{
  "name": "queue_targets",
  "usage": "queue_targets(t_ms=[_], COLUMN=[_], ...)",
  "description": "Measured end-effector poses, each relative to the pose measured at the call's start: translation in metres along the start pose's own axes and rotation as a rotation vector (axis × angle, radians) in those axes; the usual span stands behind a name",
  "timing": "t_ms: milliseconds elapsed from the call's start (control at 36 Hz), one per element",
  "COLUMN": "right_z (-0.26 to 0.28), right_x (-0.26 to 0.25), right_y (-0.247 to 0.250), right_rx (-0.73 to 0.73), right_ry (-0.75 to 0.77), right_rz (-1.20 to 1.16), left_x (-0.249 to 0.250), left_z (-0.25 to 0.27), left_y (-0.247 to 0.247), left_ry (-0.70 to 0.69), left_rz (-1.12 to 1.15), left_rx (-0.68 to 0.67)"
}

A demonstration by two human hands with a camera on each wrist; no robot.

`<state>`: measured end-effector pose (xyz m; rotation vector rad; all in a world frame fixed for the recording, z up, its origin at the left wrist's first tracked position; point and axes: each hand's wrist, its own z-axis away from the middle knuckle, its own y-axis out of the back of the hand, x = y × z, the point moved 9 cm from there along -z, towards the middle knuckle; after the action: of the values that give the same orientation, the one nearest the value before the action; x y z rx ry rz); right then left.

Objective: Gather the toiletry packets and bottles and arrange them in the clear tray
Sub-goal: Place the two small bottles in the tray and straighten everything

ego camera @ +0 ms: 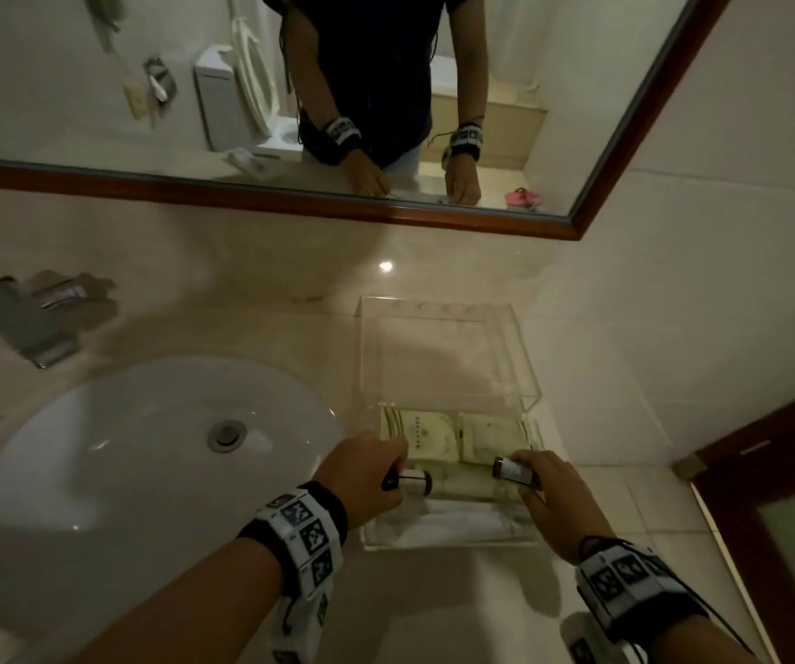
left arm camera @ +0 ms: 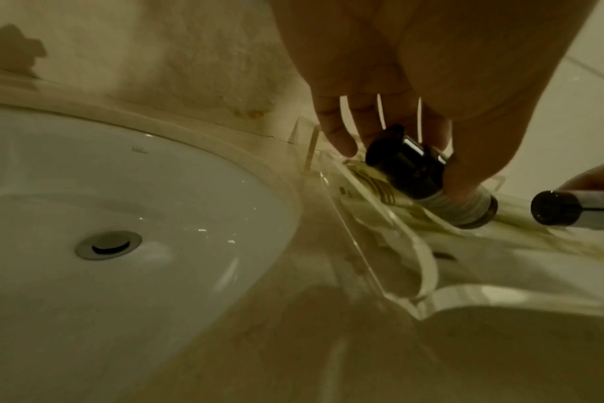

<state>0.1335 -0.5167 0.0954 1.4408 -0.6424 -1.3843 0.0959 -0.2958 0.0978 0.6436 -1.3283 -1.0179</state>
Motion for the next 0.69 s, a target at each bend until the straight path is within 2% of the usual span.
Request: queue_targets(t_ms=[250, 444, 583, 694], right_z=[0.008, 0.007, 0.008, 0.009], right_x=[0.006, 0.007, 0.006, 0.007], right_y=[-0.006, -0.003, -0.008, -0.010], right_rx=[-0.033, -0.004, -0.071, -0.065], right_ry=[0.060, 0.016, 0.010, -0.023], right_rz=[0.097, 0.091, 0.140, 0.149], left_x=[0.015, 0.013, 0.019, 0.019], left_z=[-0.002, -0.004, 0.000, 0.003], left_y=[-0.009, -0.019, -0.020, -0.022], left_ry=[-0.090, -0.059, -0.094, -0.102], left_rz=[-0.279, -0.329, -0.316, -0.320], left_rx=[-0.017, -0.058, -0.107, -0.099])
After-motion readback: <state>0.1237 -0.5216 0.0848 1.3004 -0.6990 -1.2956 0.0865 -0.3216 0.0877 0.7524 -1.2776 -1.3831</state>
